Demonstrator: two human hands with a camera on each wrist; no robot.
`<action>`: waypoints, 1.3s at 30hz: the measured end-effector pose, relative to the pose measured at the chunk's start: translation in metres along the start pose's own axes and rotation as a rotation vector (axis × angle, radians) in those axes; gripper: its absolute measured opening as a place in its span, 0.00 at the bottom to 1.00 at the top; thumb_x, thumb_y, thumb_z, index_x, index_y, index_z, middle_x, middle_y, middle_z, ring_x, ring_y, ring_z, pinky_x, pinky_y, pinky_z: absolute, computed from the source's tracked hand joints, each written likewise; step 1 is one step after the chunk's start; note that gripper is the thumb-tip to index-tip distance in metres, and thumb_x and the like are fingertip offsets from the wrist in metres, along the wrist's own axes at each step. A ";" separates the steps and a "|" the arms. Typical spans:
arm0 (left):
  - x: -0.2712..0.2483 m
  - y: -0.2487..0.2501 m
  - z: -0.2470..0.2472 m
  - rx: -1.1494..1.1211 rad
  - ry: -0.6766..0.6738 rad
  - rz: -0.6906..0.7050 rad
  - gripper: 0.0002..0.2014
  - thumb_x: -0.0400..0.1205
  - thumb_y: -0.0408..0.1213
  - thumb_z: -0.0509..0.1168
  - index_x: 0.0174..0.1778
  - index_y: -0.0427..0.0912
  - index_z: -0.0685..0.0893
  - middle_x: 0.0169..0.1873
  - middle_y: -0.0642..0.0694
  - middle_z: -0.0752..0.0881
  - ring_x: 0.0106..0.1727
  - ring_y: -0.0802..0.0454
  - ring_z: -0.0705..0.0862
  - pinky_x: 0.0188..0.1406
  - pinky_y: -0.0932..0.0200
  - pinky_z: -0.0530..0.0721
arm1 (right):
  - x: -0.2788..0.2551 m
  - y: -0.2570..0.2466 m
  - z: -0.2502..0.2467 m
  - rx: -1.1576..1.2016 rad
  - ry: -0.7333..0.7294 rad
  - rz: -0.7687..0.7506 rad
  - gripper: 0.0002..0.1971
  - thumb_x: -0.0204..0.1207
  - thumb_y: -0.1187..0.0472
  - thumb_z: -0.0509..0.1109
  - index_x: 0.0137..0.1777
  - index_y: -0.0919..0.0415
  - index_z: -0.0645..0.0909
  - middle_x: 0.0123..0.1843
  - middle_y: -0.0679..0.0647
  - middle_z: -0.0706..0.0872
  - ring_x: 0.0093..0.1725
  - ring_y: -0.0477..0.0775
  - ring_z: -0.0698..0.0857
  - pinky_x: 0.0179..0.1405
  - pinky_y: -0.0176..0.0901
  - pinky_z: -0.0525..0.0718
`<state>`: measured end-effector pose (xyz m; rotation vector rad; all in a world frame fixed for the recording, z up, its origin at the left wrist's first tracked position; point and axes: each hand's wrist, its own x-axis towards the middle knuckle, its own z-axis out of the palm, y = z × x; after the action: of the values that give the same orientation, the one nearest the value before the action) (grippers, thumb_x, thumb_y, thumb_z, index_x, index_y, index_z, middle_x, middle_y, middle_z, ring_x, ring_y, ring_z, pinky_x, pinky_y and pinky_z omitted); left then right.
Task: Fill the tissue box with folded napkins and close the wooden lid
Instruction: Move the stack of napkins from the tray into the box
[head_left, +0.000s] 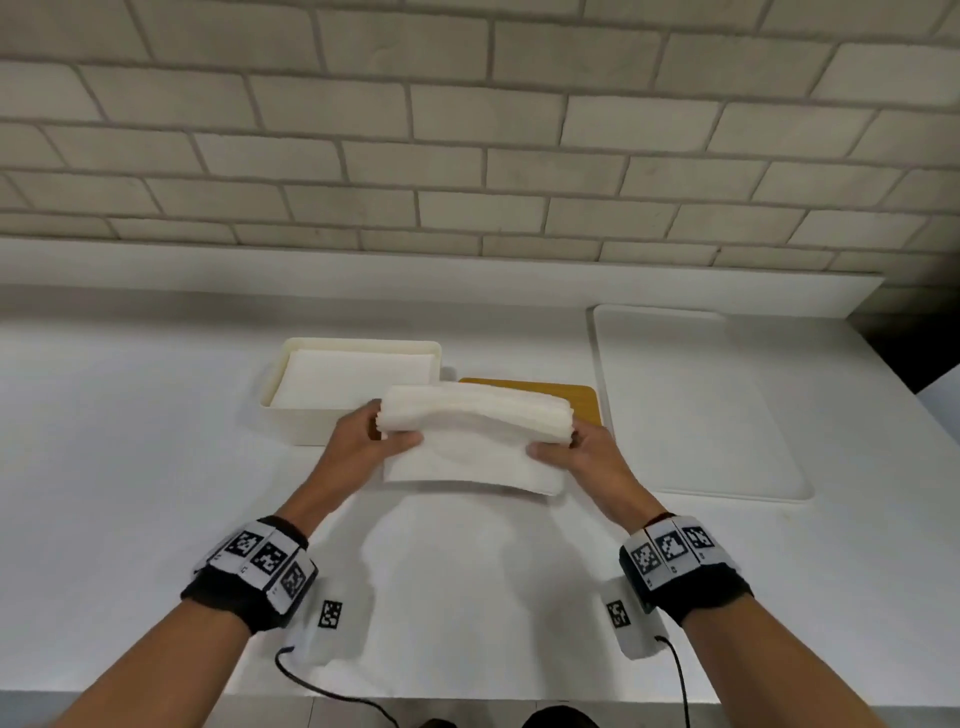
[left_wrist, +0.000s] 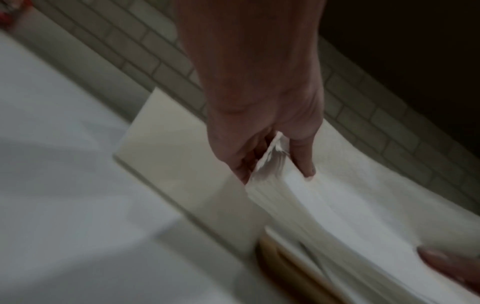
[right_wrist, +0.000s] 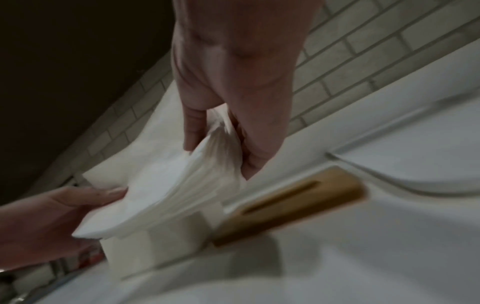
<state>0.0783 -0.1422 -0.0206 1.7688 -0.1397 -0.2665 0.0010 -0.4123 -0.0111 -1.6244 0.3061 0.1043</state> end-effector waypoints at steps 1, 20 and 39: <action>0.006 0.011 -0.016 -0.013 0.018 -0.008 0.18 0.73 0.28 0.76 0.60 0.38 0.85 0.52 0.48 0.90 0.47 0.60 0.89 0.47 0.68 0.87 | 0.009 -0.014 0.012 0.012 -0.012 0.003 0.19 0.71 0.66 0.78 0.63 0.58 0.83 0.58 0.51 0.89 0.58 0.50 0.88 0.49 0.36 0.86; 0.104 0.041 -0.132 0.391 0.111 -0.451 0.15 0.70 0.31 0.79 0.44 0.26 0.83 0.35 0.39 0.85 0.34 0.44 0.83 0.38 0.56 0.85 | 0.113 -0.085 0.154 -0.552 0.209 0.138 0.15 0.72 0.59 0.77 0.54 0.68 0.81 0.58 0.62 0.87 0.57 0.63 0.86 0.46 0.44 0.81; 0.091 0.033 -0.094 1.268 -0.344 -0.137 0.32 0.79 0.19 0.57 0.79 0.46 0.68 0.76 0.42 0.69 0.77 0.43 0.68 0.72 0.47 0.73 | 0.109 -0.083 0.161 -1.486 -0.325 -0.187 0.19 0.79 0.73 0.56 0.69 0.65 0.74 0.67 0.63 0.79 0.66 0.64 0.79 0.60 0.51 0.77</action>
<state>0.1914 -0.0818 0.0204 2.9779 -0.5179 -0.6773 0.1458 -0.2631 0.0290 -3.0294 -0.2894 0.5388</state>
